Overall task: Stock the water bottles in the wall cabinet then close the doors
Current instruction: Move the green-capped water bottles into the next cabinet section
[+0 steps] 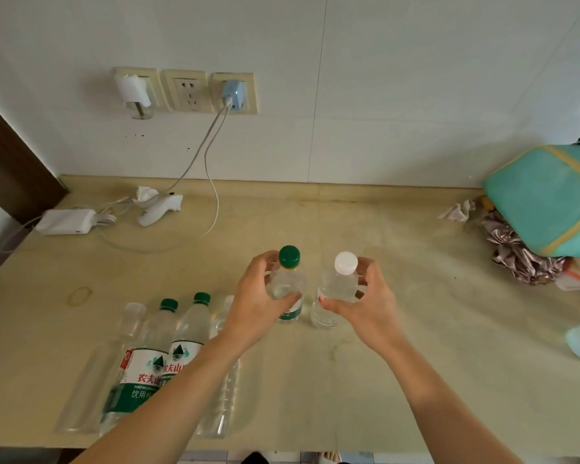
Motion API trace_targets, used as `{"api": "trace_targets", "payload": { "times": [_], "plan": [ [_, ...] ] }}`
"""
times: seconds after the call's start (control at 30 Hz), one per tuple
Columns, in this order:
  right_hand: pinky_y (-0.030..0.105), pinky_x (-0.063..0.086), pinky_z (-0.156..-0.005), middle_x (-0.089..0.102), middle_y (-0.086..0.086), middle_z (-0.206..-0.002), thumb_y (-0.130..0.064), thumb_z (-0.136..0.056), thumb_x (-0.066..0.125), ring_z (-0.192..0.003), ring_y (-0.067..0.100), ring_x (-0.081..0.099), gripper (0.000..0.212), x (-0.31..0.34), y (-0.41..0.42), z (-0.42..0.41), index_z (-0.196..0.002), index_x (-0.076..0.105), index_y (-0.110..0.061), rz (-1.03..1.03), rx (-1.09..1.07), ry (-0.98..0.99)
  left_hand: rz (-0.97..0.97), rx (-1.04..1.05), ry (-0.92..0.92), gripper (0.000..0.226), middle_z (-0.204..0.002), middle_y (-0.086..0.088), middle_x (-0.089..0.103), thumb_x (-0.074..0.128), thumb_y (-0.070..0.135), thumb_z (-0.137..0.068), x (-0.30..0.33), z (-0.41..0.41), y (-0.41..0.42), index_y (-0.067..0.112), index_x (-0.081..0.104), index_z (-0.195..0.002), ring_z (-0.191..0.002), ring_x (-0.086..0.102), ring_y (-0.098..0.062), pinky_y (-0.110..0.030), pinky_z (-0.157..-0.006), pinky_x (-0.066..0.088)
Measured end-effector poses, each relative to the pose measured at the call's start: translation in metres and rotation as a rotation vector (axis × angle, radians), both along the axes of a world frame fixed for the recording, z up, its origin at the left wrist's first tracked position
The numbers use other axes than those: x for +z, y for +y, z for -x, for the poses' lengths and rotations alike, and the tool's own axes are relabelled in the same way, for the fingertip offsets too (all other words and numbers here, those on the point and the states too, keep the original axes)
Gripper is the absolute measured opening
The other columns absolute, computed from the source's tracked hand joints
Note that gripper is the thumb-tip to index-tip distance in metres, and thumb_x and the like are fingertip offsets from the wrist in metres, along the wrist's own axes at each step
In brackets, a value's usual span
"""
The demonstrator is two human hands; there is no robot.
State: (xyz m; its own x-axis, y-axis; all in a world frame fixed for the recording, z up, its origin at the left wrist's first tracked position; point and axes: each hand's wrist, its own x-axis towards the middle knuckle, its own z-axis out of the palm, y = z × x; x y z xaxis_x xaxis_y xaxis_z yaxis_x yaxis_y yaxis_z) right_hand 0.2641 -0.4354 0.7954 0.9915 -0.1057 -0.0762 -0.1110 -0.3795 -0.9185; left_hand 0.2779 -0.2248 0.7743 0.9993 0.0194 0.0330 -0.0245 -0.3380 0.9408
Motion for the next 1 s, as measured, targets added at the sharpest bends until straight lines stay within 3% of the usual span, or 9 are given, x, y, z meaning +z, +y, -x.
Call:
{"api": "trace_targets", "payload": {
  "times": [0.17,0.27,0.43,0.5,0.57,0.63,0.8,0.9,1.0],
  "plan": [
    [0.016,0.049,-0.081,0.059,-0.028,-0.118,-0.041,-0.064,0.094,-0.103,-0.015,0.056,0.076,-0.007,-0.005,0.001,-0.121,0.044,-0.05,-0.003,0.041,0.019,-0.025,-0.035,-0.001,0.075,-0.129,0.026,0.054,0.088,0.024,-0.075,-0.003,0.001,0.003,0.042,0.041,-0.131,-0.118,0.051,0.012,-0.008,-0.095,0.041],
    [0.017,0.05,-0.086,0.059,-0.031,-0.12,-0.049,-0.064,0.091,-0.107,-0.011,0.057,0.073,-0.017,-0.01,0.006,-0.117,0.042,-0.057,0.005,0.058,0.042,-0.058,-0.058,-0.001,0.074,-0.132,0.022,0.053,0.088,0.031,-0.074,-0.007,0.002,0.004,0.044,0.041,-0.131,-0.122,0.052,0.002,-0.022,-0.104,0.044],
    [0.034,0.051,-0.099,0.057,-0.02,-0.133,-0.032,-0.069,0.093,-0.12,0.007,0.057,0.084,-0.045,-0.019,0.004,-0.138,0.045,-0.032,-0.028,0.099,0.147,-0.086,-0.092,0.086,0.092,-0.141,0.018,0.045,0.09,0.045,-0.068,-0.023,0.003,0.008,0.038,0.037,-0.143,-0.132,0.045,-0.008,-0.029,-0.109,0.039],
    [0.032,0.051,-0.099,0.059,-0.02,-0.132,-0.028,-0.07,0.093,-0.119,0.005,0.057,0.084,-0.05,-0.019,-0.001,-0.139,0.046,-0.03,-0.037,0.125,0.17,-0.064,-0.088,0.124,0.089,-0.137,0.015,0.05,0.091,0.041,-0.067,-0.026,0.002,0.005,0.037,0.04,-0.14,-0.127,0.05,-0.005,-0.024,-0.105,0.042],
    [0.028,0.051,-0.096,0.064,-0.02,-0.125,-0.025,-0.07,0.093,-0.116,0.003,0.06,0.079,-0.053,-0.017,-0.005,-0.135,0.05,-0.03,-0.053,0.144,0.186,-0.052,-0.063,0.157,0.077,-0.126,0.015,0.058,0.091,0.035,-0.067,-0.028,0.001,-0.001,0.045,0.045,-0.128,-0.113,0.057,0.001,-0.012,-0.09,0.046],
    [0.025,0.052,-0.091,0.069,-0.018,-0.116,-0.023,-0.069,0.092,-0.108,0.0,0.064,0.07,-0.056,-0.015,-0.008,-0.128,0.054,-0.032,-0.058,0.148,0.2,-0.054,-0.012,0.173,0.068,-0.114,0.015,0.063,0.091,0.033,-0.067,-0.031,0.001,-0.006,0.046,0.046,-0.116,-0.1,0.061,0.003,-0.009,-0.076,0.047],
    [0.028,0.056,-0.087,0.073,-0.015,-0.103,-0.021,-0.066,0.091,-0.1,0.005,0.069,0.058,-0.064,-0.011,-0.007,-0.112,0.06,-0.038,-0.097,0.092,0.212,-0.02,0.061,0.181,0.061,-0.103,0.014,0.066,0.09,0.025,-0.07,-0.035,0.002,-0.013,0.04,0.048,-0.112,-0.091,0.066,-0.001,-0.023,-0.077,0.054],
    [0.026,0.057,-0.081,0.075,-0.009,-0.101,-0.015,-0.069,0.09,-0.093,0.003,0.071,0.054,-0.065,-0.008,-0.005,-0.11,0.062,-0.035,-0.144,0.05,0.213,0.004,0.069,0.171,0.059,-0.098,0.018,0.066,0.089,0.024,-0.069,-0.028,0.002,-0.013,0.038,0.051,-0.112,-0.089,0.066,-0.001,-0.014,-0.071,0.052],
    [0.016,0.054,-0.071,0.076,-0.015,-0.096,-0.011,-0.072,0.088,-0.09,-0.002,0.069,0.051,-0.061,-0.004,0.0,-0.109,0.063,-0.035,-0.176,-0.007,0.193,0.046,0.078,0.147,0.058,-0.099,0.028,0.064,0.09,0.028,-0.069,-0.011,-0.001,-0.005,0.037,0.053,-0.113,-0.091,0.064,0.005,-0.007,-0.069,0.048]
  ]
}}
